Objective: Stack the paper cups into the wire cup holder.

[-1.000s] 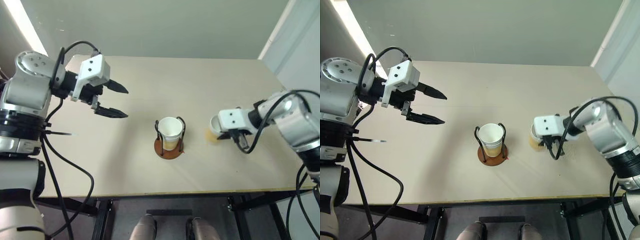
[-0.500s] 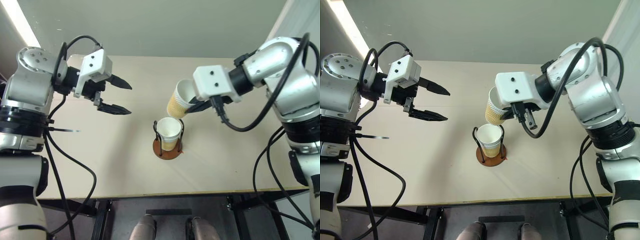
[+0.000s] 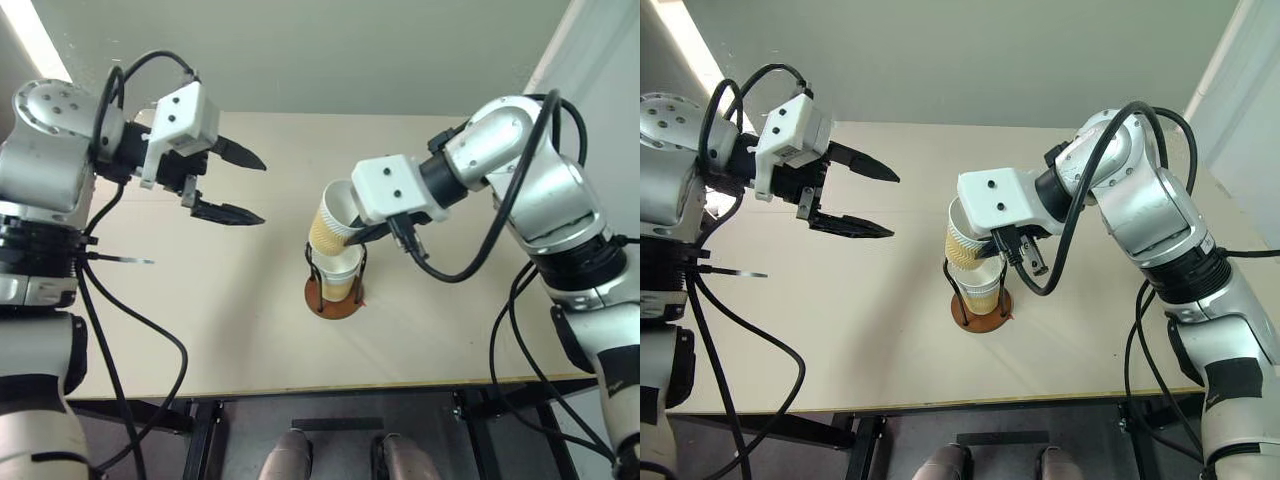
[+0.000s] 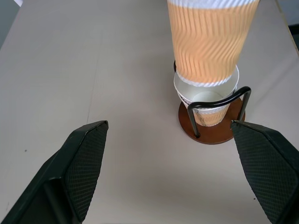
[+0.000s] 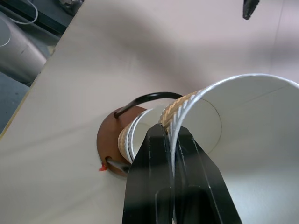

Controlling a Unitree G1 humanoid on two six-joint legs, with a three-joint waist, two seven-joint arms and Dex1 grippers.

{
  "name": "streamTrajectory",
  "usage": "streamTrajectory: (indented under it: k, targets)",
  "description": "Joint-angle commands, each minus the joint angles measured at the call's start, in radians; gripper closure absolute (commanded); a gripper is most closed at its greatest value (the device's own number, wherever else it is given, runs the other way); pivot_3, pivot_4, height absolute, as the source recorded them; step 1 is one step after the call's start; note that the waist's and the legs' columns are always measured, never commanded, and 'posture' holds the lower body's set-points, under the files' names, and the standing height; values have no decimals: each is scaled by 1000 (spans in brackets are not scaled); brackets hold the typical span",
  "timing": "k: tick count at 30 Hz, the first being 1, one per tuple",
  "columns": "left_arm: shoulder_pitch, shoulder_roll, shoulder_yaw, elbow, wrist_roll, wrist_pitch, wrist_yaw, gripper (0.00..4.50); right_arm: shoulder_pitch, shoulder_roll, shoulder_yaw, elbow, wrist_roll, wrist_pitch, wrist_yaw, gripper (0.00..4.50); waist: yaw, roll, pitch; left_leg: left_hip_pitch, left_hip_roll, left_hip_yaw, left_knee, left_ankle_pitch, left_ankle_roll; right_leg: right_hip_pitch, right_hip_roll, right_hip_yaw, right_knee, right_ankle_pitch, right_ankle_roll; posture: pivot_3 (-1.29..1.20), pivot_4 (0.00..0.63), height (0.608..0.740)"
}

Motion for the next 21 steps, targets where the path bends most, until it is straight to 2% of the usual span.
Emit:
streamTrajectory:
  k: [1, 12, 18, 21]
  targets:
    - [2, 17, 54, -49, -24, 26, -27, 0, 3, 5, 19, 16, -26, -43, -10, 4463, 0, 0, 0, 0, 0, 0, 0, 0, 0, 0, 0, 0, 0, 0, 0, 0, 150, 740]
    - [13, 15, 68, -68, -17, 39, -16, 0, 27, -20, 54, 79, -88, -147, 11, 4463, 0, 0, 0, 0, 0, 0, 0, 0, 0, 0, 0, 0, 0, 1, 0, 0, 150, 740]
    - [8, 10, 62, -63, -6, 30, -14, 0, 22, -8, 37, 50, -66, -117, 29, 4463, 0, 0, 0, 0, 0, 0, 0, 0, 0, 0, 0, 0, 0, 1, 0, 0, 150, 740]
    - [10, 7, 59, -62, -1, 25, -14, 0, 4, 23, 4, 25, -7, -32, 26, 3814, 0, 0, 0, 0, 0, 0, 0, 0, 0, 0, 0, 0, 0, 1, 0, 0, 150, 740]
